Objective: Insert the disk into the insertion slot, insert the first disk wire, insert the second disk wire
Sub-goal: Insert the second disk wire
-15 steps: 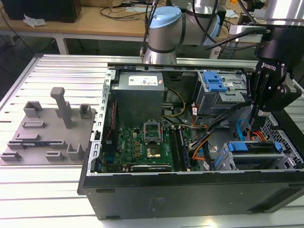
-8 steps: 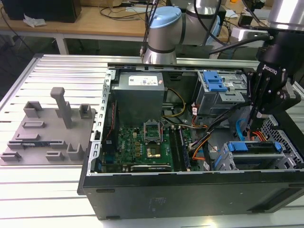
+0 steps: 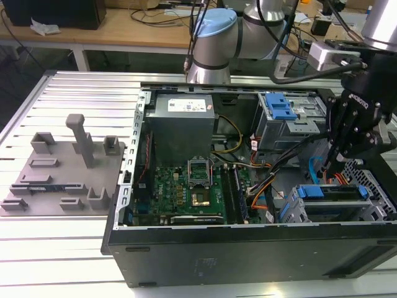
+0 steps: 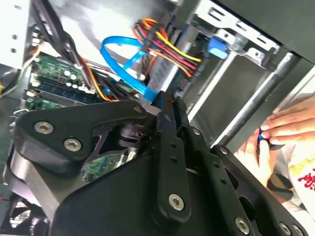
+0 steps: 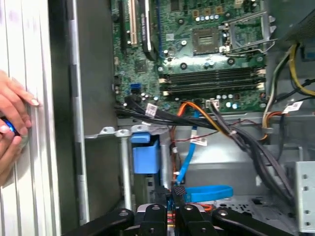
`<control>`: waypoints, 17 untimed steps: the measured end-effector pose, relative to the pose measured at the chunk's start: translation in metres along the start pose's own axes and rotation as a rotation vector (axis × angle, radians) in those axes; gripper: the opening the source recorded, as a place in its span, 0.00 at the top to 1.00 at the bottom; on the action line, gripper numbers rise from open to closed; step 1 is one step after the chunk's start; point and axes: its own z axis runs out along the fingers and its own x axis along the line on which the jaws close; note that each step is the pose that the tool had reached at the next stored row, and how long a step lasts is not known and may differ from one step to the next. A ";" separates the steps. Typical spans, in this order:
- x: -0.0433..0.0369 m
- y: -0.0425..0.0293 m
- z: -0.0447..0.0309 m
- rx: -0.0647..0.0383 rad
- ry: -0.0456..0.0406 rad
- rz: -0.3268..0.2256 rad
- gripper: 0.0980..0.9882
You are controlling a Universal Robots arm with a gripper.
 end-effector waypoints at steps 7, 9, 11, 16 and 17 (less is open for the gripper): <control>0.0084 -0.0047 0.0024 -0.004 -0.0614 -0.002 0.93; 0.0130 -0.0060 0.0035 -0.007 -0.0729 -0.002 0.93; 0.0132 -0.0061 0.0035 -0.007 -0.0734 -0.002 0.93; 0.0147 -0.0117 0.0047 -0.029 -0.0727 -0.005 0.93; 0.0150 -0.0125 0.0053 -0.040 -0.0718 -0.007 0.93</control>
